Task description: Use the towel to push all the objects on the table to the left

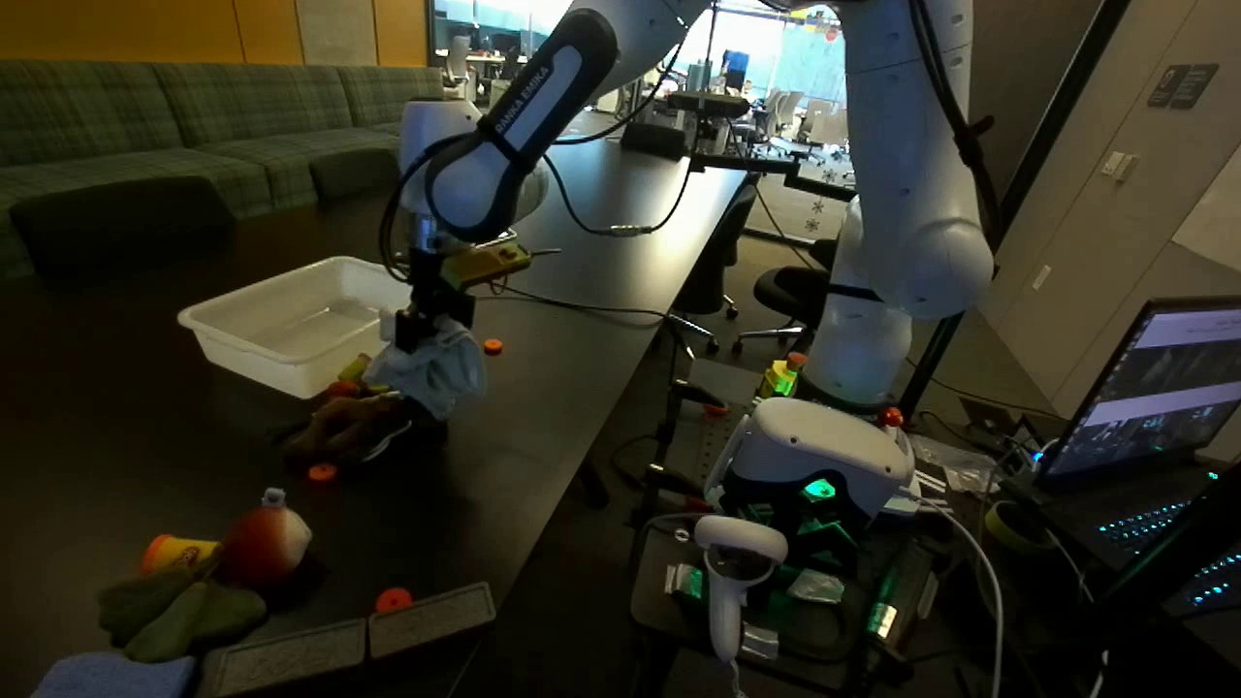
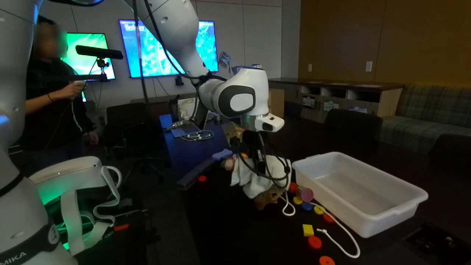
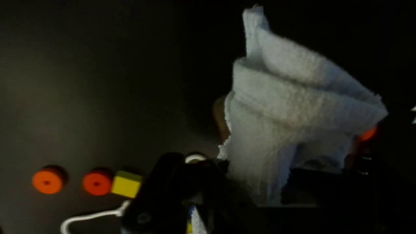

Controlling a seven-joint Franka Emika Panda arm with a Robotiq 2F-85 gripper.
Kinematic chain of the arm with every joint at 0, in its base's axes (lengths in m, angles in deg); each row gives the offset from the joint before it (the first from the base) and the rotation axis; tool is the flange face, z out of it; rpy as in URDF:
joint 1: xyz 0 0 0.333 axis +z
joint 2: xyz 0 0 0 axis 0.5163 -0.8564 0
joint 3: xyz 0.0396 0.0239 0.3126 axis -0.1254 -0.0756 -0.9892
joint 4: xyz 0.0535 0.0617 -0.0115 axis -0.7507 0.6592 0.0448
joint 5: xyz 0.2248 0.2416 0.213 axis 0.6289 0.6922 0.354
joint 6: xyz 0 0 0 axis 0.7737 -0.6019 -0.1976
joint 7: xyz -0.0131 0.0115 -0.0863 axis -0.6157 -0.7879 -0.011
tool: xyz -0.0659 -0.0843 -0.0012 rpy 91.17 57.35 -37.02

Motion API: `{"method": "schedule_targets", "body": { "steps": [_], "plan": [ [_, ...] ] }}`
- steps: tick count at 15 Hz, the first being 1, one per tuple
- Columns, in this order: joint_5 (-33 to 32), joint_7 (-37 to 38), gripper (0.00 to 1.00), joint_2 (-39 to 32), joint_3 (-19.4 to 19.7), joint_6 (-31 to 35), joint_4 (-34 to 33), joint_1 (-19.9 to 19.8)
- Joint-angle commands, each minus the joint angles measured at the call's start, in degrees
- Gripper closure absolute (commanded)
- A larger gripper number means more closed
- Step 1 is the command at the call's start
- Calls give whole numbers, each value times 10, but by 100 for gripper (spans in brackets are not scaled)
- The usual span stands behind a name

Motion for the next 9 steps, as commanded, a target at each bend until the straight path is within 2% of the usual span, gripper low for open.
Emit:
{"method": "schedule_targets", "body": {
  "steps": [1,5,9],
  "plan": [
    [-47,12,98,29,66,16,34,-31],
    [-118,41,98,-19,145,22,-17,-59],
    [-149,64,98,-104,185,54,-90,-71]
  ]
}}
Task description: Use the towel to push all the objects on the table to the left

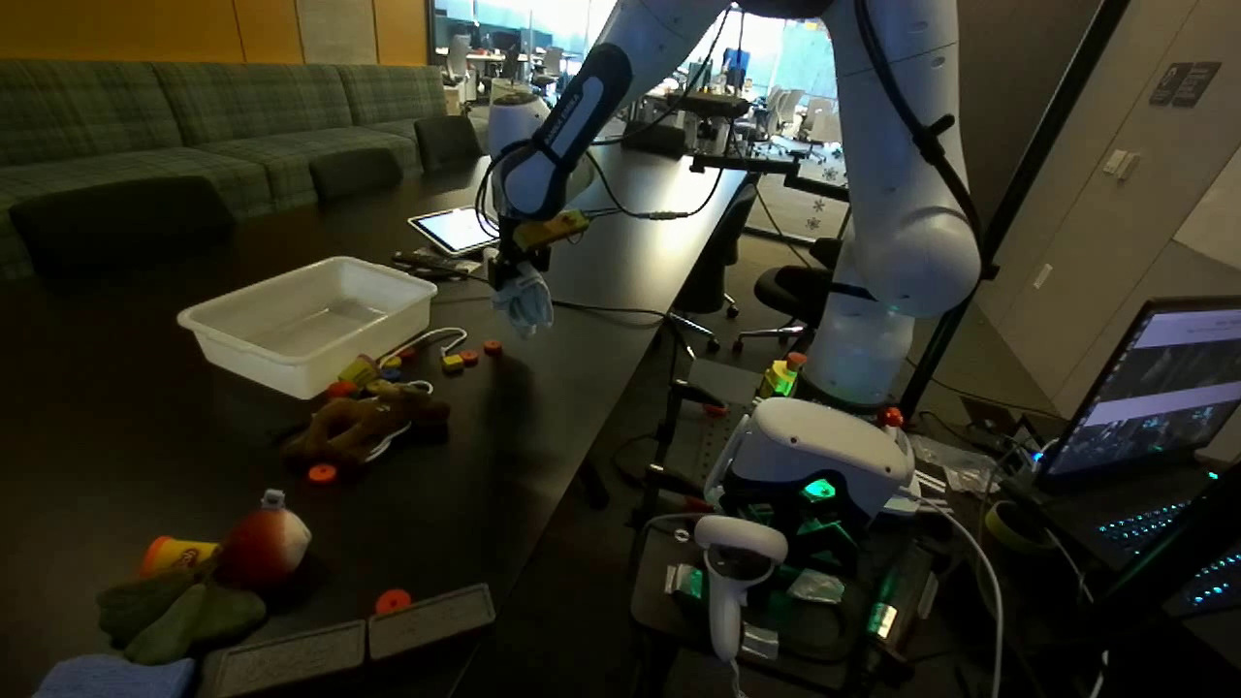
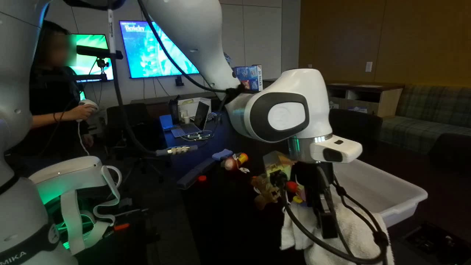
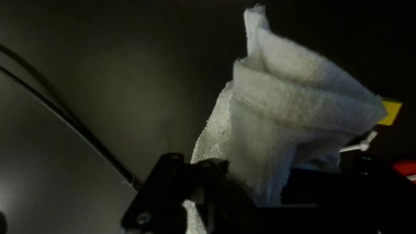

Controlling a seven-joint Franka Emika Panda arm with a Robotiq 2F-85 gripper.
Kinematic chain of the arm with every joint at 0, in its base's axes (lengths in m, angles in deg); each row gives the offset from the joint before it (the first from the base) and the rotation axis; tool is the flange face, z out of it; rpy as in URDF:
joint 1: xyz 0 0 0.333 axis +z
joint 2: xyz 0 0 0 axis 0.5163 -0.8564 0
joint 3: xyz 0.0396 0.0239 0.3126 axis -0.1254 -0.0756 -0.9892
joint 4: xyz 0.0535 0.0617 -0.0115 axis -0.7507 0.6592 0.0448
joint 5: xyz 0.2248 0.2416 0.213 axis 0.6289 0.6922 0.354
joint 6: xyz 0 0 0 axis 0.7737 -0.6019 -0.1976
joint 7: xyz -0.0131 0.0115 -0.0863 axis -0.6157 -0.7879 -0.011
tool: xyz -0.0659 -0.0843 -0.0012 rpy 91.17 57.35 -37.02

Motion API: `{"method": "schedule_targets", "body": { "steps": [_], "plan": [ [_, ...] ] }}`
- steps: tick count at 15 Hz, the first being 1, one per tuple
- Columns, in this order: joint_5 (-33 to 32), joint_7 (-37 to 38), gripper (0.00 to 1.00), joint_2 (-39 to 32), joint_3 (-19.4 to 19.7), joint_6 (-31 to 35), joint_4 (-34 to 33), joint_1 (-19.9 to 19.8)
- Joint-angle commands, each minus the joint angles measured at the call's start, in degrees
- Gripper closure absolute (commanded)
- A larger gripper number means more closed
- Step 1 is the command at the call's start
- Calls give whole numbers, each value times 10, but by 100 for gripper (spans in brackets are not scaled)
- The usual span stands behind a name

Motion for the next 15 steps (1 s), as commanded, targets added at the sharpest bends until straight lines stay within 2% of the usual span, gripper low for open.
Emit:
{"method": "schedule_targets", "body": {
  "steps": [1,9,13,15],
  "plan": [
    [-22,37,98,-97,26,35,-90,2],
    [16,30,98,-284,30,50,-255,-5],
    [36,21,98,-318,17,55,-283,-7],
    [54,12,98,-316,-3,60,-282,-11]
  ]
}}
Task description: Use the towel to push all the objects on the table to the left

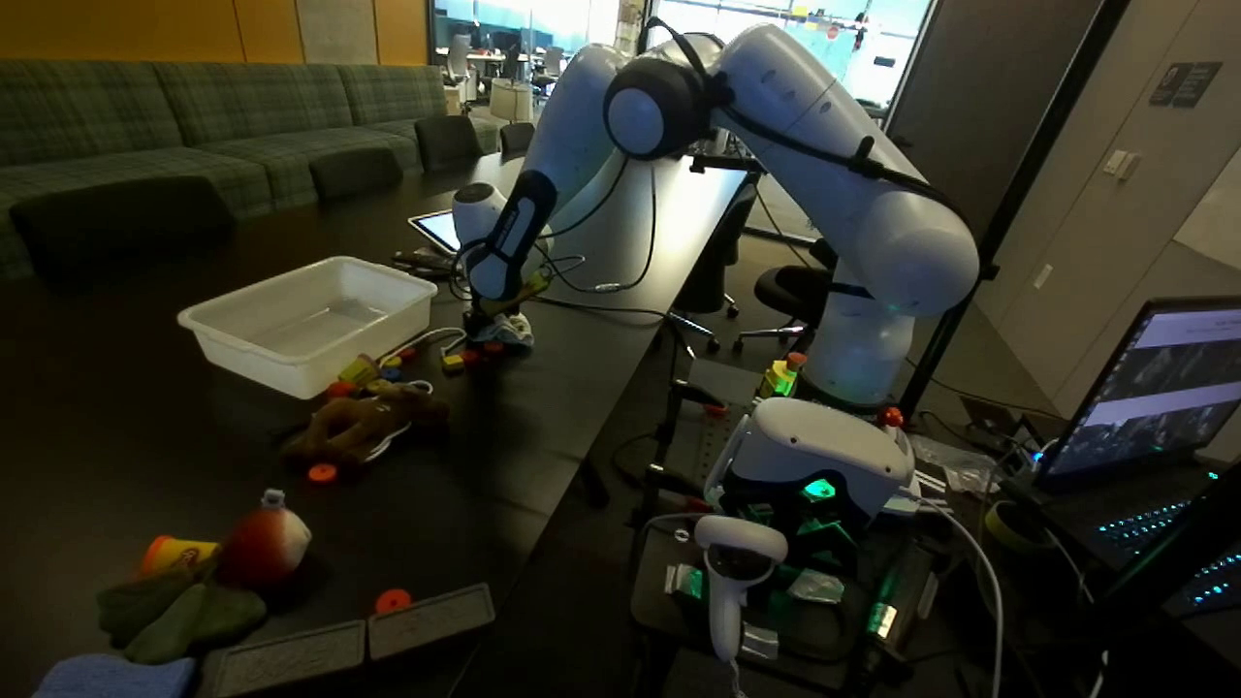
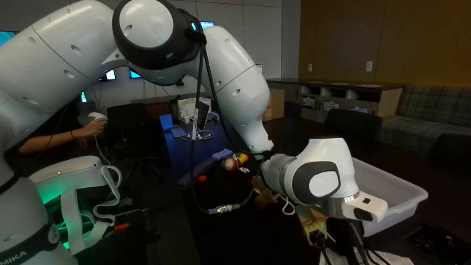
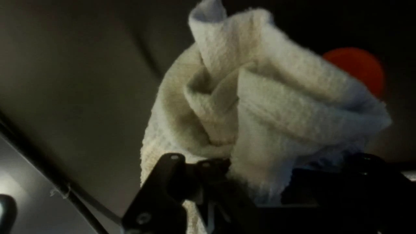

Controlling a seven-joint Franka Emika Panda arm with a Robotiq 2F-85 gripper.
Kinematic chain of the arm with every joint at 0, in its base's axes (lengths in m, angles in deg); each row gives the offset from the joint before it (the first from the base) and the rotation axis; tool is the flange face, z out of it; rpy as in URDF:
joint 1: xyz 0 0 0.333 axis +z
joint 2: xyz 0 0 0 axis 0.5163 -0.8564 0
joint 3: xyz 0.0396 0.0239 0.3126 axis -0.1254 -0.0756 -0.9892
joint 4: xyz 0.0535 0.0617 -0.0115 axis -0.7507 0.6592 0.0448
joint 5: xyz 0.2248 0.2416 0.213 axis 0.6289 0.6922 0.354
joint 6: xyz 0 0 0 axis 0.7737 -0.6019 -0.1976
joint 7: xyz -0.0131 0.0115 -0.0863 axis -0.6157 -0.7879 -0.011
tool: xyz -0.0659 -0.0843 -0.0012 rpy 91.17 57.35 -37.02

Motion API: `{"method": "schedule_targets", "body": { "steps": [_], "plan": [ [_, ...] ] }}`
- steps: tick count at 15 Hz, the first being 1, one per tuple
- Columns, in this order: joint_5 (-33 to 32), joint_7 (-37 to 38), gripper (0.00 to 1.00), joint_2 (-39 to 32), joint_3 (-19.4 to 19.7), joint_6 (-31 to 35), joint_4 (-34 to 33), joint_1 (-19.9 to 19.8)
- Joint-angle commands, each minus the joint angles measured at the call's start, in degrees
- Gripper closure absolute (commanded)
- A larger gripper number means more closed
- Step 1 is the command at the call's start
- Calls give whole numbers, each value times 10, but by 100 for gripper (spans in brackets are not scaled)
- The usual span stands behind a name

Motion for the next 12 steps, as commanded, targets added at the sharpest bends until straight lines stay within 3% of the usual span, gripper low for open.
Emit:
{"method": "schedule_targets", "body": {
  "steps": [1,12],
  "plan": [
    [34,-21,98,-9,-27,14,-22,-6],
    [105,-80,97,28,-139,49,31,-6]
  ]
}}
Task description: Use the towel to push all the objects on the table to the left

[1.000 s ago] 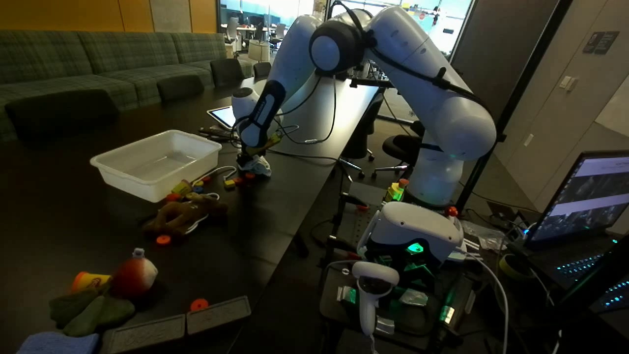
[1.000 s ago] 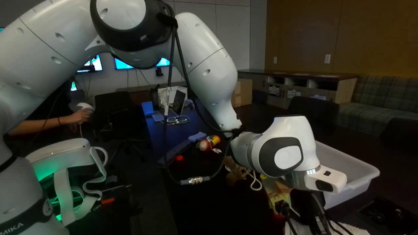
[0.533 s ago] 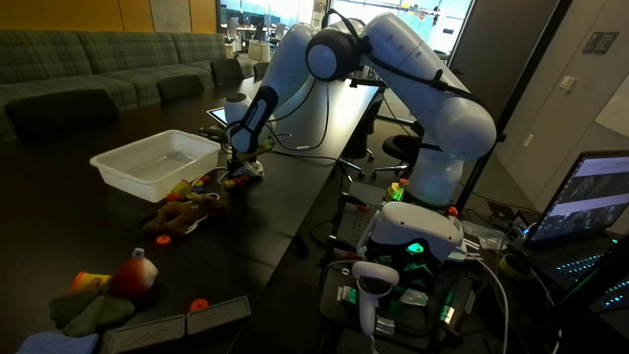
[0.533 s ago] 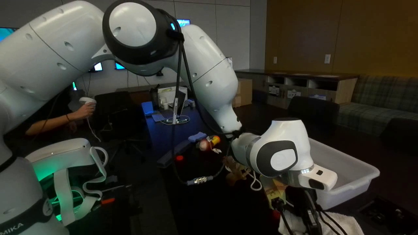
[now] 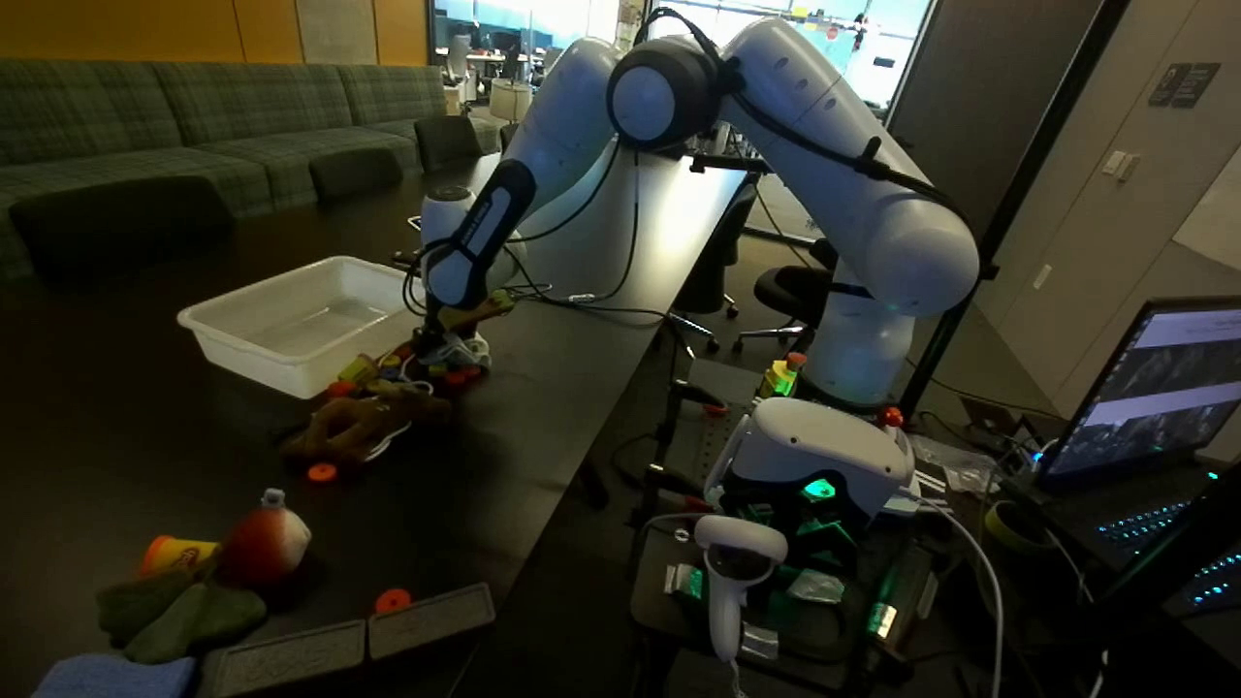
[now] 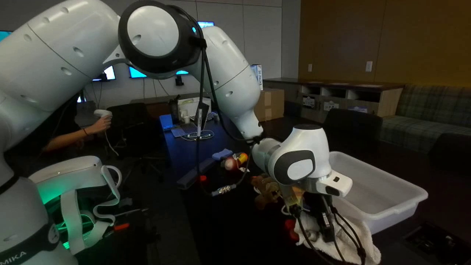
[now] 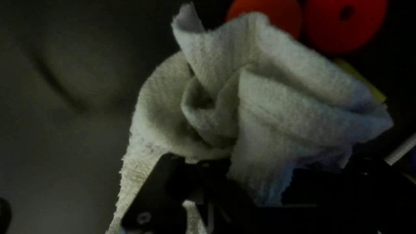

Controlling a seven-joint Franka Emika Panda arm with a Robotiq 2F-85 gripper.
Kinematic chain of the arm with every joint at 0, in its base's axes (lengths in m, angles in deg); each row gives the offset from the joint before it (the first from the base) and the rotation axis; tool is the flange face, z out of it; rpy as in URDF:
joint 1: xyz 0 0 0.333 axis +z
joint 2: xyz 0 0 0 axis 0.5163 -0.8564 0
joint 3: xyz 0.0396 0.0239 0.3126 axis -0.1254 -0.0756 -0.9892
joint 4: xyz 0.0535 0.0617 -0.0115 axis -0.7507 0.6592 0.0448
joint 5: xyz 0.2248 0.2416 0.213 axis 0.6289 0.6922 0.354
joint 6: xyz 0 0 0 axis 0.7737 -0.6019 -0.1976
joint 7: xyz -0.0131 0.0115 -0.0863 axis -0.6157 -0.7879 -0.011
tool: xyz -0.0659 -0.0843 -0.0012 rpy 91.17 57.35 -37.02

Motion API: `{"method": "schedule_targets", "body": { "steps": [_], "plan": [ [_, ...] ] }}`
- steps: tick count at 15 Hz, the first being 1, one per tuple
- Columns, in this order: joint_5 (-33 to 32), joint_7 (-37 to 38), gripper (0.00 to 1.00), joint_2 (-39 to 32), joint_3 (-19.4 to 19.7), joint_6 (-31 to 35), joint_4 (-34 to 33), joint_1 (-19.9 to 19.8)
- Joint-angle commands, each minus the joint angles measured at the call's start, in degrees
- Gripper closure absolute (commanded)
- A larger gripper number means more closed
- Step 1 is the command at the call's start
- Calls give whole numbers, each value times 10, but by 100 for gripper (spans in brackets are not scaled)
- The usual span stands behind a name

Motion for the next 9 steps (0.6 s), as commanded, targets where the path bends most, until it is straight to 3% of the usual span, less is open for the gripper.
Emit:
{"method": "schedule_targets", "body": {
  "steps": [1,4,9],
  "plan": [
    [31,-41,97,12,-47,24,30,-7],
    [44,-61,97,18,-79,25,40,-3],
    [54,-50,97,31,-117,35,66,37]
  ]
}}
